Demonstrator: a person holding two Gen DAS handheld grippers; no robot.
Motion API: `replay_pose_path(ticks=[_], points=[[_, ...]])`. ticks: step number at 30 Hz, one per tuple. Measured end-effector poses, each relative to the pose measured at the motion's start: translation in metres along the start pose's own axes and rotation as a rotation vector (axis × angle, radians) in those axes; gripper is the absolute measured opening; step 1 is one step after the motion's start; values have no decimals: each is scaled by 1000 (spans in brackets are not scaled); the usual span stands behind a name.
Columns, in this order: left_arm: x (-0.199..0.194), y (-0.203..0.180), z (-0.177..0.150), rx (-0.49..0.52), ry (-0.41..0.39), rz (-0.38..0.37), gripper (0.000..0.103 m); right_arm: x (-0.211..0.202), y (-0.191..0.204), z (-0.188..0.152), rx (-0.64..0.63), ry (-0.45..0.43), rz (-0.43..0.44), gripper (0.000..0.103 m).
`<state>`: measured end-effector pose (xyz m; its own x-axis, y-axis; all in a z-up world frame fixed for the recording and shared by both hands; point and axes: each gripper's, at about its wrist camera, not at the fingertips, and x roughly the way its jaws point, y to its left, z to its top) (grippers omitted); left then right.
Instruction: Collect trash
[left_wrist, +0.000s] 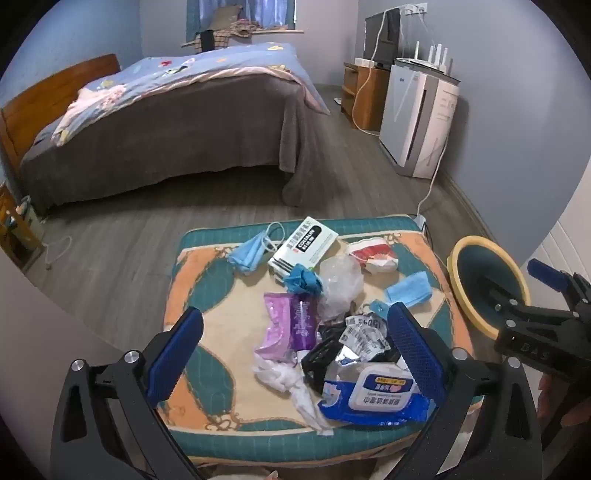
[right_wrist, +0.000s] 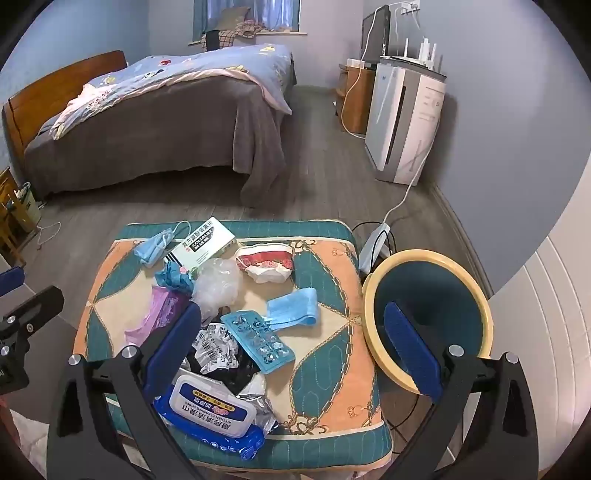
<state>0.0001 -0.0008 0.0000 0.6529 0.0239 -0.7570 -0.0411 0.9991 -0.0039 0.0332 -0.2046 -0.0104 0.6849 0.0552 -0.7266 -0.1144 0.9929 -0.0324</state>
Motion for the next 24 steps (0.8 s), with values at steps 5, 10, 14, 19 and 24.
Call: replay_pose_path(ticks=[5, 10, 14, 19, 24], points=[[2, 1, 4, -11, 6, 17, 99, 0, -1, 0, 2, 18, 6, 98], [4, -1, -4, 3, -1, 11, 99, 4, -5, -1, 12, 24, 16, 98], [1, -5, -4, 22, -14, 18, 99, 5, -4, -3, 17, 27, 20, 98], [1, -4, -4, 20, -8, 20, 99, 6, -4, -4, 21, 27, 21, 98], [1, -3, -4, 19, -6, 21, 99, 7, -4, -5, 22, 29, 21, 98]])
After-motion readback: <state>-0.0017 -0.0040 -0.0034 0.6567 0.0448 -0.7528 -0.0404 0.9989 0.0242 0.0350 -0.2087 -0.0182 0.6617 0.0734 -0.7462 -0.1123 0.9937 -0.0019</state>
